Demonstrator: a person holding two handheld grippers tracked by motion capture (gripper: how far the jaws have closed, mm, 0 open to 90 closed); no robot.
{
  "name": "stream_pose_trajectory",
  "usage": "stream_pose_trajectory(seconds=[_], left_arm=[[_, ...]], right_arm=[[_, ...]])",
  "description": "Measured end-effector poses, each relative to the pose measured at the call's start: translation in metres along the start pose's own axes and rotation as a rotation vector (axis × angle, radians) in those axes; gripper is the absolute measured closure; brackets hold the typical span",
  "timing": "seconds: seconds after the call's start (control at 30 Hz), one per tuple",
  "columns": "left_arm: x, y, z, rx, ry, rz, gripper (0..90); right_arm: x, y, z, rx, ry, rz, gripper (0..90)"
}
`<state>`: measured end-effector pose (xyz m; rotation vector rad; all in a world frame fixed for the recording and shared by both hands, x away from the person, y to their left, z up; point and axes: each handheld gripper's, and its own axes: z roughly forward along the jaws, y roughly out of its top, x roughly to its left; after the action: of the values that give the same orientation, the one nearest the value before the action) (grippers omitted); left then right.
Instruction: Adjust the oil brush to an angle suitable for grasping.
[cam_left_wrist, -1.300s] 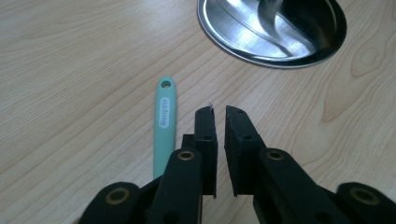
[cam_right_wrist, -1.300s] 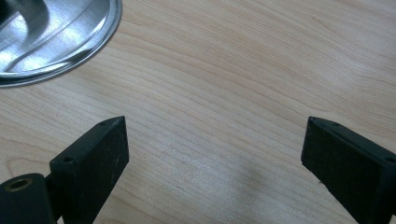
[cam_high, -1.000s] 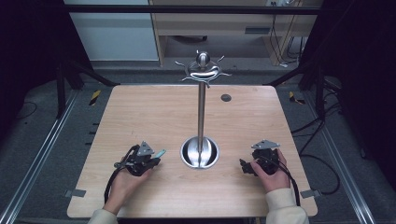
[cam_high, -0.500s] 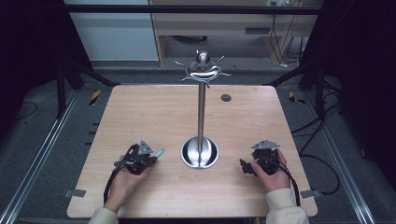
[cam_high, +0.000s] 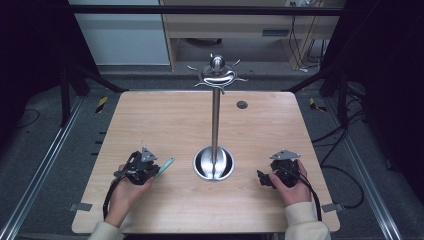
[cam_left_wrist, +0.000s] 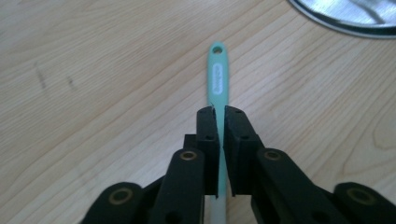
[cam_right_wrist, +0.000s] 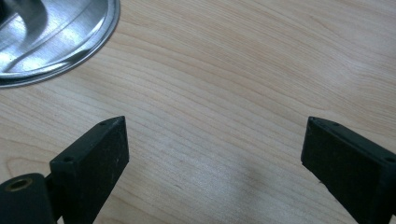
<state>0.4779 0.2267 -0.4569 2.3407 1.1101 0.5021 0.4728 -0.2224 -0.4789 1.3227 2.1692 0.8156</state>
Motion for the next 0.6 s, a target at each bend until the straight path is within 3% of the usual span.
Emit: stream_pose_trajectory(seconds=[0.13, 0.3, 0.33, 0.43, 0.6], left_arm=[[0.006, 0.005, -0.014, 0.090, -0.013, 0.007, 73.5], [0.008, 0.009, -0.012, 0.157, -0.042, 0.005, 65.4], [0.009, 0.010, -0.008, 0.194, -0.054, 0.004, 64.8], [0.009, 0.012, -0.001, 0.240, -0.062, 0.008, 65.3], [0.006, 0.014, 0.006, 0.288, -0.062, 0.028, 66.8]], right_arm=[[0.001, 0.001, 0.000, -0.005, 0.004, -0.007, 8.2], [0.001, 0.001, 0.000, -0.004, 0.004, -0.004, 8.2], [0.001, 0.001, 0.000, -0.005, 0.005, -0.002, 8.2], [0.001, 0.001, 0.000, -0.005, 0.006, -0.001, 8.2], [0.000, 0.001, -0.001, -0.004, 0.003, 0.002, 8.2]])
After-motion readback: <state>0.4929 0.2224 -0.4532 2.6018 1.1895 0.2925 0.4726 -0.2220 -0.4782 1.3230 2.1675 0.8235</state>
